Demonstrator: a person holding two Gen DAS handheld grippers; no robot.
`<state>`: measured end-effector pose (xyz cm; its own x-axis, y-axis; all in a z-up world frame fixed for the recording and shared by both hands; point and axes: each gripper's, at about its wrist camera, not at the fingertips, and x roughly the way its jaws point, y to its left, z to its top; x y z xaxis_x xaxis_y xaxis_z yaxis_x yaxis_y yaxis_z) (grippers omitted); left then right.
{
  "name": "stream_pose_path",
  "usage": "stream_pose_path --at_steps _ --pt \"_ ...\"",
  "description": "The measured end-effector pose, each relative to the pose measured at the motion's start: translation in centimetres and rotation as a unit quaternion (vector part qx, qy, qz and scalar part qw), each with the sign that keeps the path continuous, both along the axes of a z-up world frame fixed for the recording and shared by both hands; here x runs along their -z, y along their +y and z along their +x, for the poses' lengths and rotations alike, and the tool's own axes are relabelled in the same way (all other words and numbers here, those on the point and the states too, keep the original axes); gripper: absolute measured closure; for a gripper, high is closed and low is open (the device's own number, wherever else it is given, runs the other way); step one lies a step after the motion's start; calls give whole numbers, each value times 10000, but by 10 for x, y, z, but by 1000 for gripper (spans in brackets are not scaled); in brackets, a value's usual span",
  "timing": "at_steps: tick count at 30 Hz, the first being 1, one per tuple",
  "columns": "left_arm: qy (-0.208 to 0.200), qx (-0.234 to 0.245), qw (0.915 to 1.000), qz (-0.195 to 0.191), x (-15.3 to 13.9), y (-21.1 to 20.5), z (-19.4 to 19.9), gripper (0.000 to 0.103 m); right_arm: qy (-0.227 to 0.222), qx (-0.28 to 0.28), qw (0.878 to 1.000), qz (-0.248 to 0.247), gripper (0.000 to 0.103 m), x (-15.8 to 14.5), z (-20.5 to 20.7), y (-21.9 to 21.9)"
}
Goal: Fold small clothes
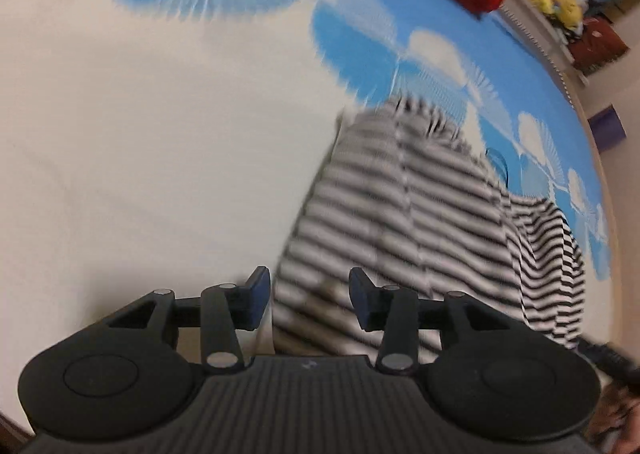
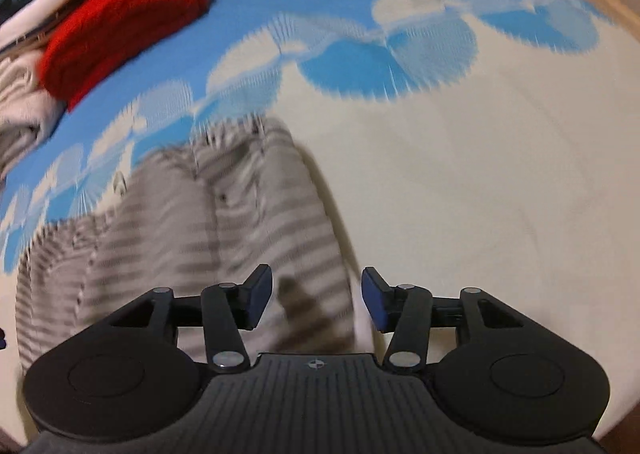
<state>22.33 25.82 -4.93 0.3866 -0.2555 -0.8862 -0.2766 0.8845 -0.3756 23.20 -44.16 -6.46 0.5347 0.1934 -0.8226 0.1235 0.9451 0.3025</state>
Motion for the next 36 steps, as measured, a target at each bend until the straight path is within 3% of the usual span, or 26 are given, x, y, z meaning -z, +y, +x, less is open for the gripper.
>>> stream_pose_path --at_steps 4,8,9,10,11,12,13,15,17,19,21,23,26,28,32,33,34,36 --pt "58 303 9994 184 10 -6 1 47 257 -25 9997 25 51 14 -5 2" --pt "319 497 9974 416 26 -11 3 48 380 -68 9992 -84 52 22 -2 10" --pt "306 567 9971 408 27 -12 3 50 393 -64 9992 -94 56 23 0 11" --pt "286 658 9966 395 29 -14 3 55 383 -67 9992 -80 64 22 0 13" --pt "242 795 9957 400 28 -17 2 65 331 -69 9994 -72 81 20 0 15" --pt "201 980 9941 418 28 -21 0 93 235 -60 9997 -27 88 15 -1 14" --pt "142 1119 9925 479 26 -24 -1 100 86 -26 9999 67 90 8 -4 12" --pt "-218 1071 9924 567 11 -20 -8 101 -343 104 9986 398 91 -13 -12 1" --pt "-765 429 9961 -141 -10 7 -20 101 -828 294 9932 762 92 -39 -28 -14" --pt "-1073 133 9932 -428 -23 24 -34 101 -1088 382 9896 865 93 -54 -44 -23" --pt "-796 253 9965 15 -20 25 -41 101 -863 407 9932 670 94 -50 -49 -27" --pt "-184 469 9982 330 -3 20 -41 101 -111 411 9986 309 94 -26 -42 -26" --pt "436 1028 9898 883 18 2 -39 100 609 364 9975 -6 94 2 -33 -21" --pt "573 1282 9835 1144 22 -8 -41 100 720 298 9968 -192 94 7 -30 -15" --pt "5 1383 9798 1448 -1 -17 -42 90 699 308 9952 -617 89 -1 -32 -7" --pt "-218 1349 9794 1489 -9 -18 -44 78 527 357 9932 -971 88 -9 -33 -3" --pt "-459 1329 9794 1452 -16 -18 -46 73 240 334 9912 -1261 84 -16 -34 -1" --pt "-734 1412 9795 1231 -23 -28 -44 73 -438 134 9891 -1396 82 -34 -40 7"
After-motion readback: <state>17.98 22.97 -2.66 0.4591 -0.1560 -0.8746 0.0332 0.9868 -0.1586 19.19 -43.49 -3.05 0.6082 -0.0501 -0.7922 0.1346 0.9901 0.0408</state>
